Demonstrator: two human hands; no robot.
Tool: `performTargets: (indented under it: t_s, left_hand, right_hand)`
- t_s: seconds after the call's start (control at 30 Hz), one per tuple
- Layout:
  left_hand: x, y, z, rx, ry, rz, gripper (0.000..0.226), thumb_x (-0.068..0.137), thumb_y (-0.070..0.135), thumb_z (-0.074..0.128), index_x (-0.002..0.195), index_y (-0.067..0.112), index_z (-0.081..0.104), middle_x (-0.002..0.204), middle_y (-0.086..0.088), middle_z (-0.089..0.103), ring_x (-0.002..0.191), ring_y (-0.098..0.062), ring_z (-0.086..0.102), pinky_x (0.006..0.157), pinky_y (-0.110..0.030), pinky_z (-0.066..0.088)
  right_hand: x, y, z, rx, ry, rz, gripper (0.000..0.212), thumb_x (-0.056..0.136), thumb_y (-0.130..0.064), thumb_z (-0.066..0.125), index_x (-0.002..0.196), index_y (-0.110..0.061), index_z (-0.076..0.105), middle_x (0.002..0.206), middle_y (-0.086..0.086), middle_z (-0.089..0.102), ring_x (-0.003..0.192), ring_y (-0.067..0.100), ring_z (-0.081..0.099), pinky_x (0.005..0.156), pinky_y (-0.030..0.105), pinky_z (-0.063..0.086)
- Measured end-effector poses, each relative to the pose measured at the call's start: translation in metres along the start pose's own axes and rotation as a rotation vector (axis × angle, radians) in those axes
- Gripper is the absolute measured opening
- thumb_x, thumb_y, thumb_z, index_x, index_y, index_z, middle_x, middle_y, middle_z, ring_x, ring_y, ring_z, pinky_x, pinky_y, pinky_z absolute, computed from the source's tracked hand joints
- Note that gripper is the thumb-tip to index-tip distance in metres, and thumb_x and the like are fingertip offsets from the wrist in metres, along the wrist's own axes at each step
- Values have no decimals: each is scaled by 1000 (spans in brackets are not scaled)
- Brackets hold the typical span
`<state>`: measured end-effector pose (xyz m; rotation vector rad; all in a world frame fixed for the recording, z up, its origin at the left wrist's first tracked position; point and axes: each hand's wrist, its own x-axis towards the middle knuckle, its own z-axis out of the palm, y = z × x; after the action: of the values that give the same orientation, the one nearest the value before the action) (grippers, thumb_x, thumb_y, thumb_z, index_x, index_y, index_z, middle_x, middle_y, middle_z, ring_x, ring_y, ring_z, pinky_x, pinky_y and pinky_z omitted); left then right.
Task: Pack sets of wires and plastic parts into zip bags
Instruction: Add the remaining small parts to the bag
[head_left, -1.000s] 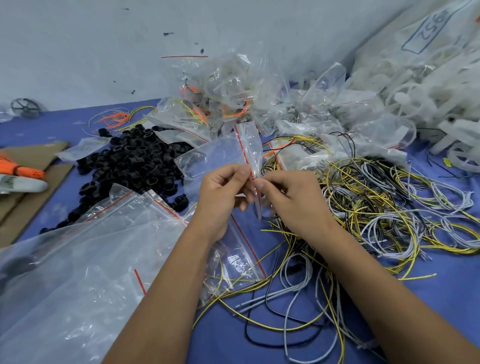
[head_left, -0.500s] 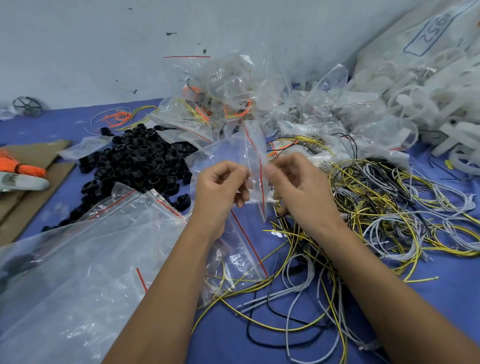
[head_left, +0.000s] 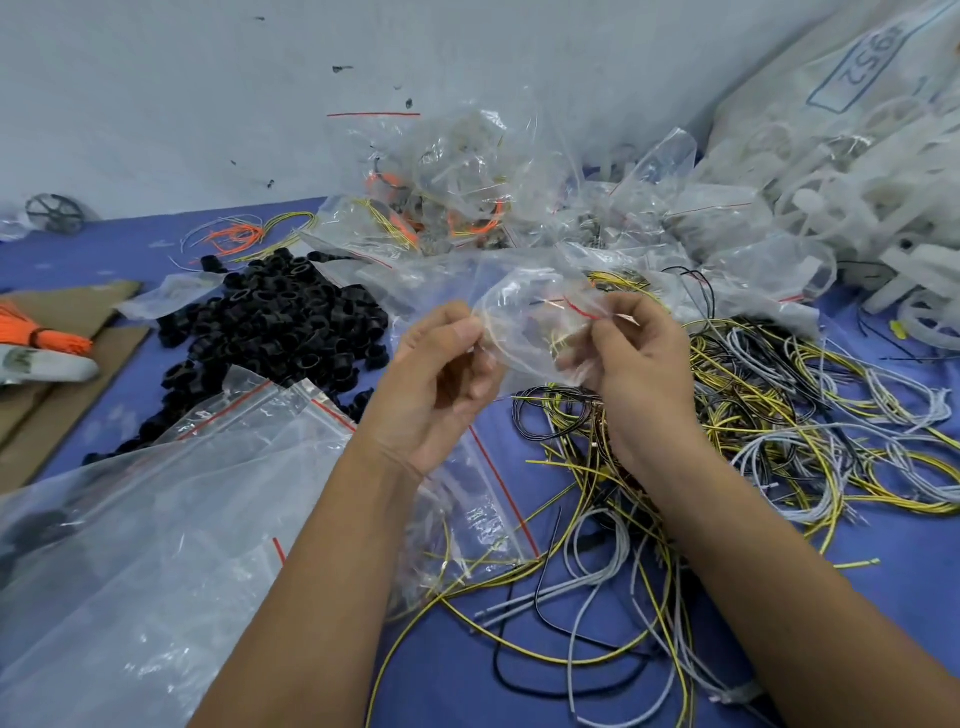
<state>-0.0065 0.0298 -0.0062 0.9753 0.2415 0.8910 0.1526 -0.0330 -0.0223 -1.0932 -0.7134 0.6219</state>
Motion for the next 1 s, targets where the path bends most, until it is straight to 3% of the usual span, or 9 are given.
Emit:
performTargets:
  t_s: [0.1,0.2,0.37,0.43,0.57,0.63,0.73,0.87,1.0]
  left_hand:
    - [-2,26,25,55,-214,75,19,71,12,80,63,17,63,57,-1,56,38,-7,46,36,-11,35]
    - [5,55,53,452,-217,224,24,86,13,63,64,23,67,57,0,59,38,-12,48,37,-14,32]
    - [26,82,34,1305,364,292,32,75,30,66,65,0,60,55,-18,56,49,-22,53,47,-29,42]
    - [24,81,3,1553,600,211,34,79,29,66,64,-1,58,60,-22,52,56,-26,45,57,-40,46]
    - [11,70,-40,1549,796,163,39,81,28,62,54,10,41,49,-2,26,51,-24,27,51,-35,30]
    - [9,65,-48,1513,856,173,37,80,30,61,54,9,43,47,0,26,48,-23,27,49,-32,31]
    - [10,58,-50,1460,875,216,38,81,30,60,53,12,41,44,2,25,46,-20,24,47,-33,28]
    - [11,52,-50,1426,844,300,39,79,32,58,53,14,35,40,3,26,47,-17,25,44,-28,22]
    - [15,45,-42,1301,729,415,33,75,29,53,56,11,33,46,5,25,51,-13,23,46,-27,22]
  right_hand:
    - [3,-10,12,529,-232,226,18,102,5,45,104,-7,58,78,4,66,67,13,64,67,24,56]
    - [4,-16,37,673,-443,350,17,99,6,41,99,-2,57,85,10,62,78,21,63,71,24,55]
    - [4,-1,87,-49,-318,443,30,99,4,36,86,-8,60,64,9,62,44,17,59,42,27,52]
    - [6,12,96,-342,-319,309,35,93,6,32,89,-6,64,70,12,62,50,22,57,44,28,51]
    - [7,36,101,-1023,-636,-199,30,87,1,60,110,-11,75,99,12,73,94,33,65,85,39,49]
    - [3,45,109,-1145,-754,-350,29,87,-18,75,116,-17,71,105,12,67,99,32,55,87,39,39]
    - [-4,55,121,-1211,-846,-428,23,93,-32,69,112,-19,70,110,6,60,101,27,40,92,41,37]
    - [-7,47,122,-1150,-781,-357,9,86,-17,71,92,-11,72,100,11,66,97,36,58,81,43,48]
    - [8,26,96,-1154,-525,-366,12,90,-19,69,93,-8,73,95,12,66,94,33,61,75,40,44]
